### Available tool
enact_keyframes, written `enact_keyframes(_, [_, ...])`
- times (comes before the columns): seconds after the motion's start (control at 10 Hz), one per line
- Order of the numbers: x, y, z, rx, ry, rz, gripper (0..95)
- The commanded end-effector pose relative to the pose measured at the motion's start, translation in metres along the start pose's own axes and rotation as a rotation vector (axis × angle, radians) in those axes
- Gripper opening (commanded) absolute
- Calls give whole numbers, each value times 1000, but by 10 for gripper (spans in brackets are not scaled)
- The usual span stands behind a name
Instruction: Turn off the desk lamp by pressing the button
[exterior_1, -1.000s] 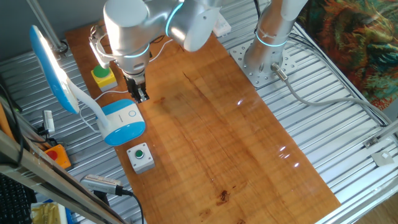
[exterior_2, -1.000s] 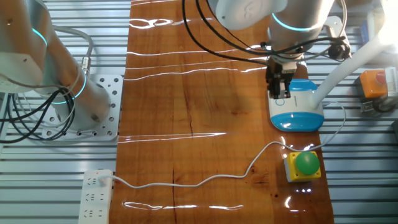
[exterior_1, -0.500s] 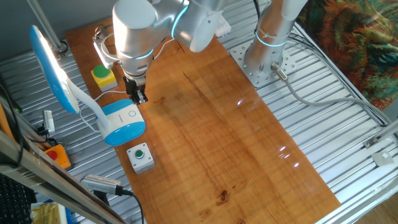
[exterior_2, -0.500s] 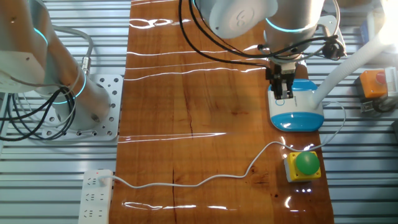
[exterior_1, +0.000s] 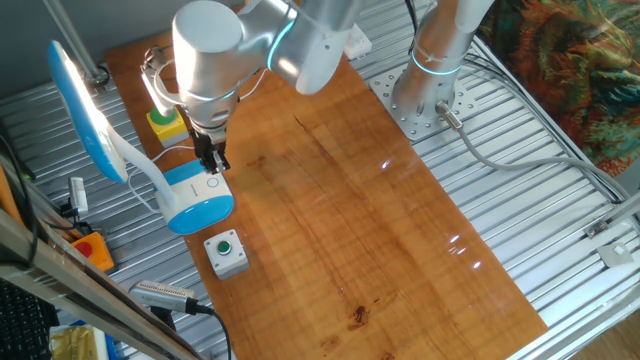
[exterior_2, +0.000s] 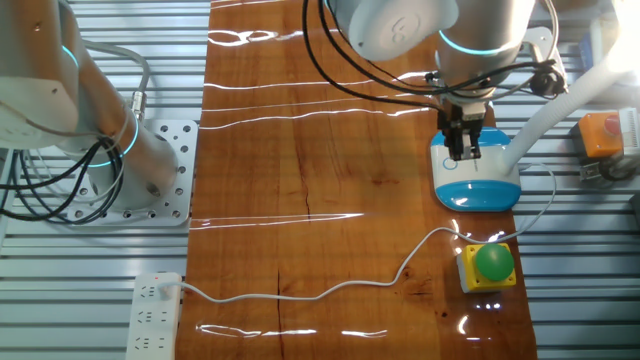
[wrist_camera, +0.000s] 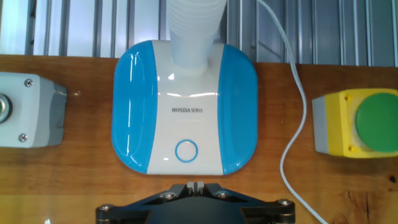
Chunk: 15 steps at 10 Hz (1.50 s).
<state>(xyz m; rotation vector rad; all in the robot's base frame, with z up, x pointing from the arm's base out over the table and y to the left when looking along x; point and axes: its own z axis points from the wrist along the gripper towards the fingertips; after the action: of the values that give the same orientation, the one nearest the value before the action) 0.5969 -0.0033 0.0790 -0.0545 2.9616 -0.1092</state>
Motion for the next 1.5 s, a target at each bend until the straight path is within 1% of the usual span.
enact_keyframes(0.1, [1, 0, 9, 2, -19, 6, 0])
enact_keyframes(0.3, [-2, 1, 9, 1, -21, 9, 0])
enact_keyframes(0.6, [-9, 3, 10, -1, -22, 7, 0])
enact_keyframes(1.5, [-7, 8, 24, 3, -42, -2, 0])
